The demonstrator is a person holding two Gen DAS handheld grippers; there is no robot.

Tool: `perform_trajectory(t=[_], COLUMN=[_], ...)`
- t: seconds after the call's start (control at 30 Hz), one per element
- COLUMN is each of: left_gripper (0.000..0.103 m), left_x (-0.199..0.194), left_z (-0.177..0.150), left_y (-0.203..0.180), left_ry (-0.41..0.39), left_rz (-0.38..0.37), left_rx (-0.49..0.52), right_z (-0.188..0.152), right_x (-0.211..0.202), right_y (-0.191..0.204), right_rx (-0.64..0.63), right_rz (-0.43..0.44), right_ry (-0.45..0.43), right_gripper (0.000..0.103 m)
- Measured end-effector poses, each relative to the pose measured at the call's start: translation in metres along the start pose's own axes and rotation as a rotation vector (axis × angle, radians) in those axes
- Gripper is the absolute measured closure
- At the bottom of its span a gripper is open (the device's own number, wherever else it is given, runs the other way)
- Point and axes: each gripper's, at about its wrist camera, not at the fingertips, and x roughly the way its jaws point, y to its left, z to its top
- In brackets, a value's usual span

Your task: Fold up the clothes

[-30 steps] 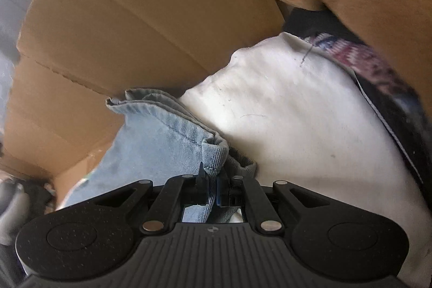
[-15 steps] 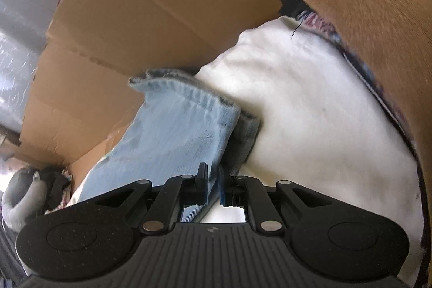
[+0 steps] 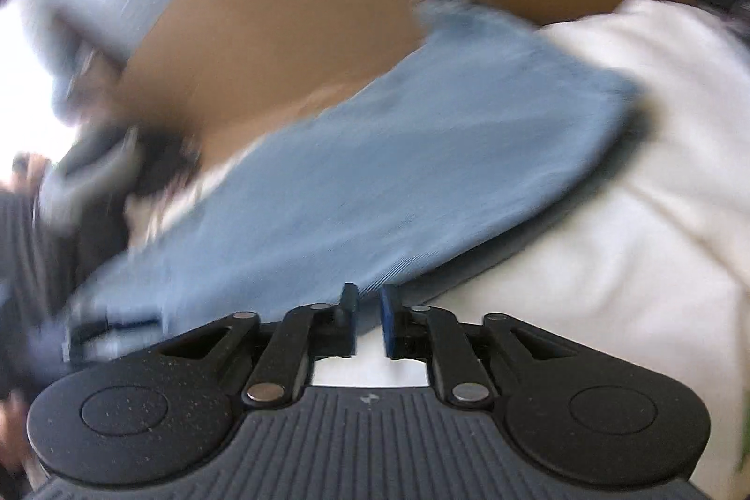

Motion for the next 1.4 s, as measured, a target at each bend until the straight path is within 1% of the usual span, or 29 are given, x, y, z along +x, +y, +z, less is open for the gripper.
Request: perform_trajectory(t=[0.07,0.1,0.2,0.3,0.4,0.47,0.57,0.63,0.7,0.77,0.9,1.07,1.13,1.23,1.37,1.4], left_gripper=[0.031,0.031,0.030,0.030,0.030,0.030,0.029,0.028,0.027,0.027,0.026,0.026,0.026,0.026,0.025,0.024], left_x=[0.005,0.008,0.013,0.019,0.020,0.018,0.016,0.012,0.007,0.002,-0.012,-0.030,-0.038,-0.051,-0.062,-0.063], left_z=[0.000,-0.001,-0.004,-0.010,-0.019,-0.023,-0.029,-0.033,-0.036,-0.040,-0.053,-0.071,-0.076,-0.081,-0.080,-0.079], left_y=[0.001,-0.001,-0.008,-0.017,-0.022,-0.020,-0.017,-0.015,-0.011,-0.006,0.005,0.014,0.018,0.026,0.038,0.041], left_ry=[0.006,0.010,0.013,0.037,0.055,0.062,0.071,0.075,0.075,0.076,0.081,0.078,0.069,0.043,0.002,-0.002], left_rz=[0.008,0.014,0.041,0.060,0.068,0.065,0.062,0.070,0.086,0.104,0.153,0.217,0.240,0.282,0.335,0.343], left_rx=[-0.013,-0.005,0.056,0.124,0.174,0.178,0.184,0.182,0.180,0.171,0.146,0.144,0.131,0.091,0.045,0.031], right_z=[-0.004,-0.004,-0.004,-0.001,-0.002,-0.009,-0.026,-0.034,-0.035,-0.035,-0.041,-0.048,-0.050,-0.052,-0.056,-0.057], right_x=[0.012,0.017,0.032,0.043,0.047,0.046,0.046,0.043,0.040,0.037,0.036,0.037,0.039,0.043,0.052,0.055], right_y=[0.021,0.028,0.047,0.061,0.069,0.066,0.066,0.070,0.072,0.076,0.093,0.111,0.119,0.126,0.137,0.141], right_rx=[-0.092,-0.114,-0.177,-0.247,-0.274,-0.278,-0.306,-0.331,-0.320,-0.318,-0.368,-0.406,-0.430,-0.432,-0.439,-0.442], right_rz=[-0.014,-0.016,-0.024,-0.047,-0.053,-0.043,-0.051,-0.056,-0.050,-0.028,-0.007,0.042,0.045,0.053,0.065,0.068], right_ry=[0.017,0.021,0.033,0.038,0.042,0.063,0.097,0.100,0.105,0.104,0.100,0.113,0.116,0.121,0.130,0.133], right_gripper=[0.088,0.088,0.088,0.088,0.088,0.088,0.088,0.088,0.088,0.087,0.087,0.087,0.087,0.087,0.087,0.087])
